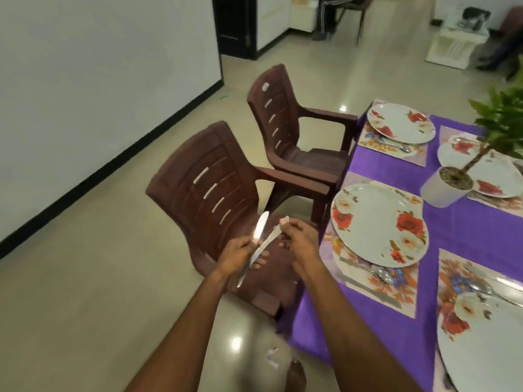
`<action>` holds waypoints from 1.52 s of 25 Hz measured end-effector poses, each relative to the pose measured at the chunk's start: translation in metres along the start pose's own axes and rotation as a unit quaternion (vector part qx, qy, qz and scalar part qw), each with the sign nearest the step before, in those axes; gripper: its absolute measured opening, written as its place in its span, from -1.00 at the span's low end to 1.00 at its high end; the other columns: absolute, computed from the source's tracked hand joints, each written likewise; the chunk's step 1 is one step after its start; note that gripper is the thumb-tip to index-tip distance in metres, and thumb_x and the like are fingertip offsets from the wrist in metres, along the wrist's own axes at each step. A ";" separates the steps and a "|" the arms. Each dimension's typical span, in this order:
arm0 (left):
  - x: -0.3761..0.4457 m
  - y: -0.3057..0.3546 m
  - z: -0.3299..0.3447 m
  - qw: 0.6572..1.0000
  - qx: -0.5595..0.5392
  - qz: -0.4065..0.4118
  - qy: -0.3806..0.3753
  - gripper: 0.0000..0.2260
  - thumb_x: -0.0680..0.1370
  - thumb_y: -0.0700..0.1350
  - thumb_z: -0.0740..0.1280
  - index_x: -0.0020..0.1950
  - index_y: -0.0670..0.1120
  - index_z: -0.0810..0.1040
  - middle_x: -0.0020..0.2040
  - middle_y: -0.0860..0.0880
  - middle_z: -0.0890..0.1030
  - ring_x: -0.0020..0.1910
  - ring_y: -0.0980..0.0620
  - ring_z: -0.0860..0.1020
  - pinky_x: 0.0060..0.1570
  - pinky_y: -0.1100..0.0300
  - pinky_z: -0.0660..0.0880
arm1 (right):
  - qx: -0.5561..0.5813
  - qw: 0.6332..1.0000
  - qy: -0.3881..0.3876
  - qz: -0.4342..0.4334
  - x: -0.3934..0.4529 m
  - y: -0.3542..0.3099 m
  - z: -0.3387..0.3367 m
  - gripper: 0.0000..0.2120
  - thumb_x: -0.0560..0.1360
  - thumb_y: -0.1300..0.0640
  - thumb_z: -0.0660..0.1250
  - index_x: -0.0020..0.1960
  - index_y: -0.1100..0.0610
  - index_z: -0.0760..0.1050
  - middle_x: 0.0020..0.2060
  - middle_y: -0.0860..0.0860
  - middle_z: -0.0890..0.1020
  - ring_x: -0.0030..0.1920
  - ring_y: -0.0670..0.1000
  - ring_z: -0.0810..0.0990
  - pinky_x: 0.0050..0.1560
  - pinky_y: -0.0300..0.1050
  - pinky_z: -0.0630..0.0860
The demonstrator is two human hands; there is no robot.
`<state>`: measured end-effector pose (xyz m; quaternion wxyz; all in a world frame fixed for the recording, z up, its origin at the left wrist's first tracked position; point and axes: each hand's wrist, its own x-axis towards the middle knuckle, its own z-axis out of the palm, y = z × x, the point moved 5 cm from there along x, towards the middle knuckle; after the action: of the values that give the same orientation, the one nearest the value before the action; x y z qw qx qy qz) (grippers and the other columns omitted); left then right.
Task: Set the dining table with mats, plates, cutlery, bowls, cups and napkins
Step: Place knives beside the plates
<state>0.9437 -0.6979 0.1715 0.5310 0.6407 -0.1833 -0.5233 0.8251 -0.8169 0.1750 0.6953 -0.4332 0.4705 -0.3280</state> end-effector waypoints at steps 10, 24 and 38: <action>-0.046 0.122 -0.297 0.991 -0.034 0.094 0.092 -0.89 0.63 -0.30 0.26 0.01 -0.18 0.58 -0.09 -0.16 0.66 -0.28 0.10 0.59 -0.34 0.29 0.40 | 0.214 0.974 -0.079 -0.001 -0.042 -0.012 0.286 -0.87 0.63 0.17 0.32 -0.06 0.21 0.55 -0.25 0.15 0.66 -0.29 0.00 0.62 -0.27 -0.22 0.58; 0.113 0.262 -0.485 0.974 -0.090 0.166 0.125 -0.90 0.67 -0.19 0.30 0.02 -0.13 0.39 -0.12 -0.14 0.61 -0.30 0.12 0.53 -0.12 0.19 0.44 | 0.146 0.980 -0.071 -0.117 0.131 -0.074 0.494 -0.96 0.58 0.31 0.37 0.03 0.27 0.53 -0.03 0.32 0.69 -0.17 0.12 0.66 -0.01 -0.12 0.63; 0.473 0.442 -0.453 0.986 -0.116 0.083 -0.082 -0.75 0.66 -0.35 0.19 -0.11 -0.05 0.34 -0.23 0.02 0.45 -0.35 0.10 0.39 -0.40 0.35 0.35 | 0.268 0.937 0.177 -0.142 0.403 -0.177 0.520 -0.94 0.62 0.31 0.31 -0.03 0.24 0.52 -0.20 0.14 0.72 -0.23 0.08 0.66 -0.27 -0.21 0.57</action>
<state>1.6596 -1.0137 0.2814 0.6266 0.5122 -0.2165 -0.5461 1.4428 -1.0847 0.2819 0.6377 -0.2284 0.4144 -0.6079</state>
